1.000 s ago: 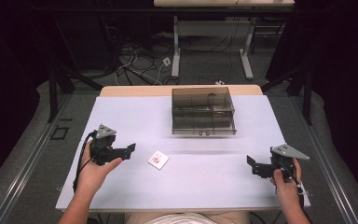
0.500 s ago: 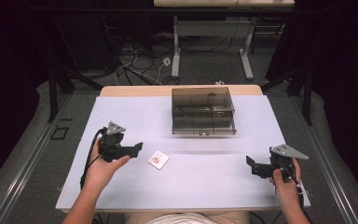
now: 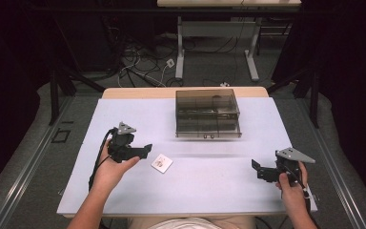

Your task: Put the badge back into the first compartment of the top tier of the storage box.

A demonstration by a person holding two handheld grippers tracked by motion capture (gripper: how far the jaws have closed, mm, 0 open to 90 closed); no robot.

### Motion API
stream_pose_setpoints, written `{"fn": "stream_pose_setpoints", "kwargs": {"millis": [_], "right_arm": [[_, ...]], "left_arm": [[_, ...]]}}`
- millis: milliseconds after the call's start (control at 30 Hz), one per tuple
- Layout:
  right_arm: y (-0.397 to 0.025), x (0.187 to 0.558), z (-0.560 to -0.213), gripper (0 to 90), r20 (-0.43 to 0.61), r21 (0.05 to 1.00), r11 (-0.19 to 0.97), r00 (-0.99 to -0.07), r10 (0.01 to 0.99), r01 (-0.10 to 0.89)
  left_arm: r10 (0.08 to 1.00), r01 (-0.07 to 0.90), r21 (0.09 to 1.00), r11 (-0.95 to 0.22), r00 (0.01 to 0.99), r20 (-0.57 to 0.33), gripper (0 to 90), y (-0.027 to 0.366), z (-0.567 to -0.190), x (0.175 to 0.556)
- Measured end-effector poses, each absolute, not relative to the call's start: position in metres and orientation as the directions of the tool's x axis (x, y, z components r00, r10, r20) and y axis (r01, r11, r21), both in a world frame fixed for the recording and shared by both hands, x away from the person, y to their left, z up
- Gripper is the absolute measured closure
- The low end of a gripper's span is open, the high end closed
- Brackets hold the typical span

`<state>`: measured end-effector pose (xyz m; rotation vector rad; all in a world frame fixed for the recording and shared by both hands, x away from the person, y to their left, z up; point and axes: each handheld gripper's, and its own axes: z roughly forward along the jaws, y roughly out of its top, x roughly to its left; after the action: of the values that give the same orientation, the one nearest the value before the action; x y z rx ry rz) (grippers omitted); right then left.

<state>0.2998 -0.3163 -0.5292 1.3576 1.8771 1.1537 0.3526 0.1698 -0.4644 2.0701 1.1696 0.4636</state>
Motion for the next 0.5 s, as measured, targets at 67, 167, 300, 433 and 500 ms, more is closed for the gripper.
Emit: {"fn": "stream_pose_setpoints", "kwargs": {"millis": [67, 167, 300, 433, 500], "right_arm": [[-0.317, 0.3, -0.529, 0.0, 0.048, 0.873, 0.126, -0.341, 0.939, 0.471], [-0.316, 0.3, -0.529, 0.0, 0.05, 0.873, 0.124, -0.34, 0.939, 0.472], [-0.316, 0.3, -0.529, 0.0, 0.049, 0.874, 0.128, -0.346, 0.937, 0.469], [-0.316, 0.3, -0.53, 0.0, 0.057, 0.871, 0.12, -0.34, 0.939, 0.476], [-0.316, 0.3, -0.53, 0.0, 0.056, 0.871, 0.121, -0.341, 0.939, 0.476]], "left_arm": [[0.847, 0.6, 0.72, -0.348, 0.53, -0.033, 24.5, 0.168, -0.465, 0.354], [0.844, 0.604, 0.712, -0.36, 0.535, -0.027, 25.2, 0.165, -0.466, 0.355], [0.838, 0.61, 0.7, -0.372, 0.545, -0.03, 25.4, 0.162, -0.469, 0.357], [0.832, 0.616, 0.691, -0.378, 0.553, -0.039, 26.5, 0.159, -0.471, 0.358], [0.831, 0.624, 0.688, -0.37, 0.553, -0.055, 27.0, 0.158, -0.473, 0.359]]}}
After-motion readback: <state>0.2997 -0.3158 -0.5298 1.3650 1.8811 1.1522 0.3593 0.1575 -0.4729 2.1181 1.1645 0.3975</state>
